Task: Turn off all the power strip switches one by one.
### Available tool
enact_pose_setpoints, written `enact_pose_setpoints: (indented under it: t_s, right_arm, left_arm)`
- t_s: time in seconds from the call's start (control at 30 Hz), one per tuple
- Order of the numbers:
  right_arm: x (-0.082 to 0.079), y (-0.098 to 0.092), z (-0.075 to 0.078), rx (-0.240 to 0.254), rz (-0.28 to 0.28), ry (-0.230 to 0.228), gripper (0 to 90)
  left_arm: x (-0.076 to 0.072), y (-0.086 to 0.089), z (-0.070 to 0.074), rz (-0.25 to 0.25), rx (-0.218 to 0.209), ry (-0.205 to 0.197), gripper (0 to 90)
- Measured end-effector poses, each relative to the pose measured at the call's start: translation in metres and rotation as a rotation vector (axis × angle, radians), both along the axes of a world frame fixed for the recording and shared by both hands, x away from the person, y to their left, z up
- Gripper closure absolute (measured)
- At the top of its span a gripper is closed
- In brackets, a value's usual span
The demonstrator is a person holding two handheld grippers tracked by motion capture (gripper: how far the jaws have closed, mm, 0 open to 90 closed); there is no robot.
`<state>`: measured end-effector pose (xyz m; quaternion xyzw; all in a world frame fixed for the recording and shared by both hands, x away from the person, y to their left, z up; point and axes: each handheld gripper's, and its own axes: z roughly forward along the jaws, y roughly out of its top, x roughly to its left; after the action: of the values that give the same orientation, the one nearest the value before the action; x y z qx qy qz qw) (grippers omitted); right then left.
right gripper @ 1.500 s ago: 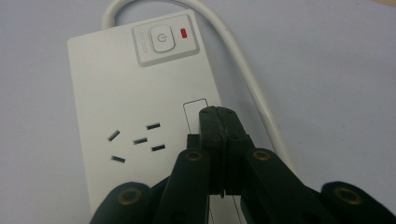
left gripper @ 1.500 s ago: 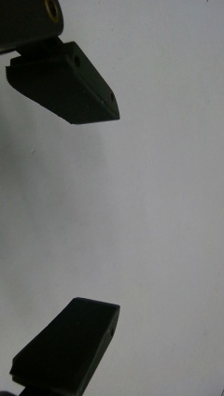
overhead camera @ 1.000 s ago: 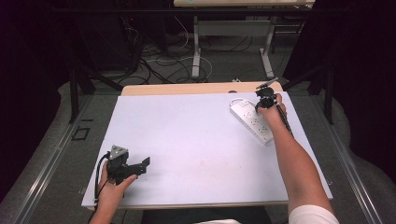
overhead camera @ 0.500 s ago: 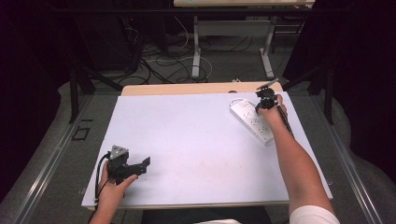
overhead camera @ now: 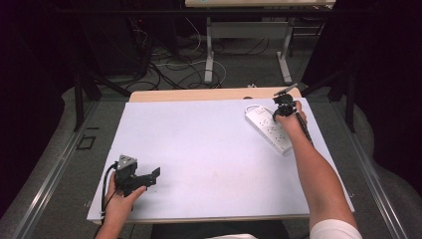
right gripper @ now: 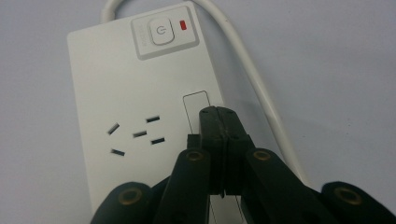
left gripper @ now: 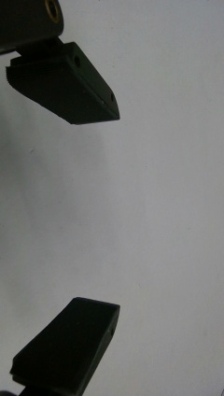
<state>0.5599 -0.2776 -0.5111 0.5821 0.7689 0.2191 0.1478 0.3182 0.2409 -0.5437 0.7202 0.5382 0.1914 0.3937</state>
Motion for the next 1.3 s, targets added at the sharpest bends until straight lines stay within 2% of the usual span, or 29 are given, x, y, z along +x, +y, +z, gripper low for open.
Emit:
enact_pose_setpoints:
  t_s: [0.1, 0.17, 0.27, 0.3, 0.37, 0.47, 0.53, 0.67, 0.8, 0.83, 0.87, 0.9, 0.97, 1.0, 1.07, 1.1, 1.13, 1.17, 1.2, 1.3]
  right_arm:
    - [-0.001, 0.001, 0.003, 0.012, -0.019, 0.001, 90.0]
    - [-0.002, -0.001, 0.004, 0.006, 0.004, -0.005, 90.0]
    - [-0.004, 0.000, 0.007, 0.012, -0.016, 0.008, 90.0]
    - [-0.004, -0.002, 0.007, 0.005, 0.005, -0.008, 90.0]
    - [-0.006, -0.002, 0.009, 0.007, -0.006, -0.005, 90.0]
    - [-0.007, -0.004, 0.011, 0.008, 0.008, -0.011, 90.0]
    - [-0.009, -0.003, 0.012, 0.010, -0.009, -0.007, 90.0]
    - [-0.012, -0.004, 0.014, 0.002, 0.017, -0.008, 90.0]
    - [-0.015, -0.003, 0.016, 0.005, 0.011, -0.007, 90.0]
    - [-0.015, -0.004, 0.016, 0.008, 0.023, -0.012, 90.0]
    - [-0.016, -0.003, 0.016, 0.008, 0.007, -0.007, 90.0]
    - [-0.017, -0.004, 0.016, 0.006, 0.017, 0.004, 90.0]
    - [-0.018, -0.005, 0.015, 0.008, 0.008, -0.002, 90.0]
    - [-0.019, -0.007, 0.015, 0.007, 0.023, -0.007, 90.0]
    - [-0.021, -0.008, 0.014, 0.012, 0.005, 0.005, 90.0]
    - [-0.022, -0.011, 0.014, 0.008, 0.027, 0.000, 90.0]
    - [-0.023, -0.011, 0.014, 0.014, 0.013, 0.003, 90.0]
    - [-0.023, -0.013, 0.013, 0.019, 0.026, -0.002, 90.0]
    - [-0.024, -0.013, 0.013, 0.015, 0.007, 0.009, 90.0]
    - [-0.026, -0.019, 0.012, 0.011, 0.016, 0.004, 90.0]
  left_arm:
    - [0.000, 0.000, 0.000, -0.001, 0.000, 0.004, 7.4]
    - [0.000, 0.000, 0.000, -0.001, -0.001, 0.004, 7.4]
    - [0.000, 0.000, 0.000, 0.001, -0.005, 0.002, 7.4]
    - [0.000, -0.001, 0.000, 0.003, -0.009, -0.002, 7.4]
    - [0.000, 0.000, 0.000, 0.005, -0.012, -0.002, 7.2]
    - [0.001, -0.001, 0.000, 0.004, -0.012, -0.005, 6.7]
    - [0.001, -0.001, 0.000, 0.004, -0.011, -0.008, 6.4]
    - [0.001, -0.001, 0.000, -0.002, -0.010, -0.009, 5.1]
    - [0.001, -0.002, 0.000, -0.006, -0.014, -0.011, 4.1]
    - [0.001, -0.002, 0.000, -0.005, -0.015, -0.010, 3.7]
    - [0.001, -0.002, 0.000, -0.006, -0.016, -0.011, 3.3]
    - [0.001, -0.002, 0.000, -0.007, -0.016, -0.012, 2.9]
    - [0.001, -0.002, 0.000, -0.008, -0.016, -0.015, 2.0]
    - [0.001, -0.002, 0.000, -0.009, -0.015, -0.017, 1.5]
    - [0.001, -0.003, 0.000, -0.009, -0.014, -0.020, 0.9]
    - [0.002, -0.003, 0.000, -0.012, -0.011, -0.021, 0.6]
    - [0.002, -0.003, 0.000, -0.011, -0.009, -0.021, 0.5]
    - [0.002, -0.003, 0.000, -0.010, -0.008, -0.020, 0.5]
    - [0.002, -0.003, 0.000, -0.009, -0.011, -0.022, 0.5]
    - [0.002, -0.003, -0.001, -0.010, -0.009, -0.022, 0.5]
